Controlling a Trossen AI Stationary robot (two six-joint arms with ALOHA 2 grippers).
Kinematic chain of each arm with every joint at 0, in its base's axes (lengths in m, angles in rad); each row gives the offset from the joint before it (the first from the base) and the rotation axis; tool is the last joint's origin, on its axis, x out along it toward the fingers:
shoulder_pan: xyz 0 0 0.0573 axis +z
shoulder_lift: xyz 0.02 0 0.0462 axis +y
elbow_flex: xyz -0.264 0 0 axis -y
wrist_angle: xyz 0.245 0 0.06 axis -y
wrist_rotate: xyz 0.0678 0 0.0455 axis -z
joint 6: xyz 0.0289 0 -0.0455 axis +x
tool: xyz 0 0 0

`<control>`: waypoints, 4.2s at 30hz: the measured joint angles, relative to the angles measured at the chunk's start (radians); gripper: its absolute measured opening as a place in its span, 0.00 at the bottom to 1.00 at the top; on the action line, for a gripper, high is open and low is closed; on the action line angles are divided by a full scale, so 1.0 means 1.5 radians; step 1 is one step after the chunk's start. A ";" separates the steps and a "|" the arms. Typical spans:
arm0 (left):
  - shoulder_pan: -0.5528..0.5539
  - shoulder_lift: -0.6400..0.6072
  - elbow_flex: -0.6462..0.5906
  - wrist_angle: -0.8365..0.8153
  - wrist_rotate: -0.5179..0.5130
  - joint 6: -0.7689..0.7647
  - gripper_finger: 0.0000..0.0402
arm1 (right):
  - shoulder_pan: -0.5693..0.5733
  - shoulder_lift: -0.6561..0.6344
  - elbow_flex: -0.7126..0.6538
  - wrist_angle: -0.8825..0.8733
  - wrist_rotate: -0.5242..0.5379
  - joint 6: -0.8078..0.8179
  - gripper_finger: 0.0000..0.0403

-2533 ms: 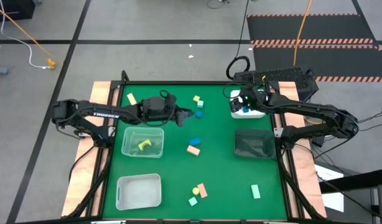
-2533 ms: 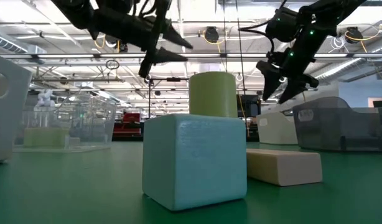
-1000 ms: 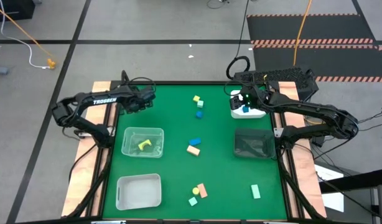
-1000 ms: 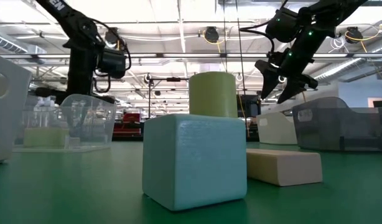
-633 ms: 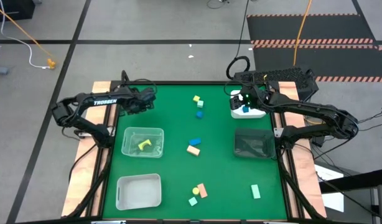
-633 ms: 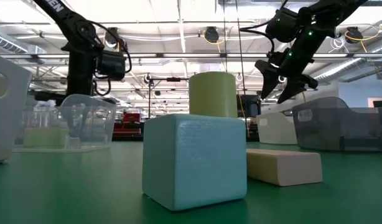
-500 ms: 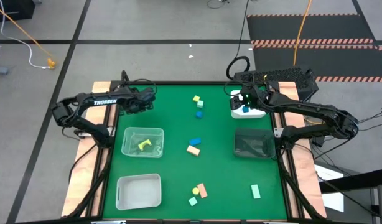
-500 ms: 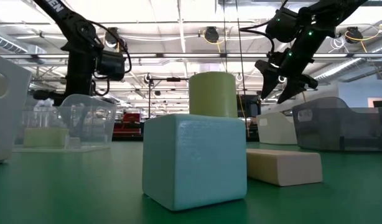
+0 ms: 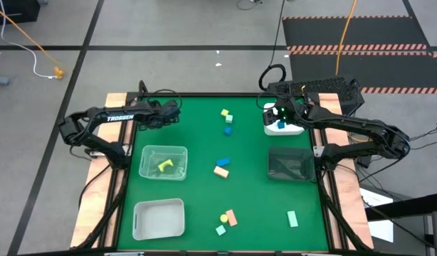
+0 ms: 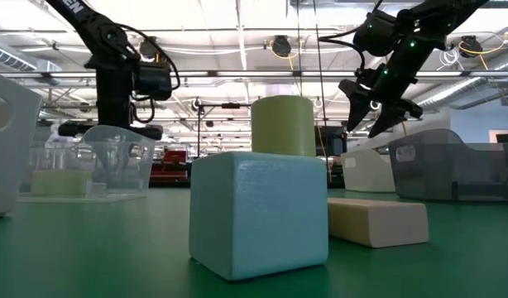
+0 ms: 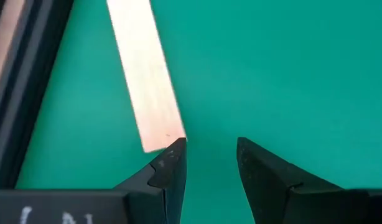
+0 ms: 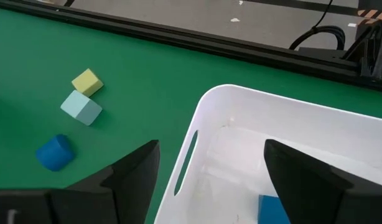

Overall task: Sort & place blocks by color
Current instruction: Put the brown block into the gray bin

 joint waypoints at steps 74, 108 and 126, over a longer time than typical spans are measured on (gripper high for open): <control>-0.128 -0.287 -0.142 0.708 0.278 0.342 0.33 | 0.000 0.000 0.000 0.000 0.000 0.000 0.69; -0.863 -0.309 -0.142 0.521 0.259 -0.528 0.33 | 0.000 0.000 0.000 0.000 0.000 0.000 0.69; -0.970 -0.308 -0.142 0.320 0.323 -0.751 0.44 | 0.000 0.000 0.000 0.000 0.000 0.000 0.69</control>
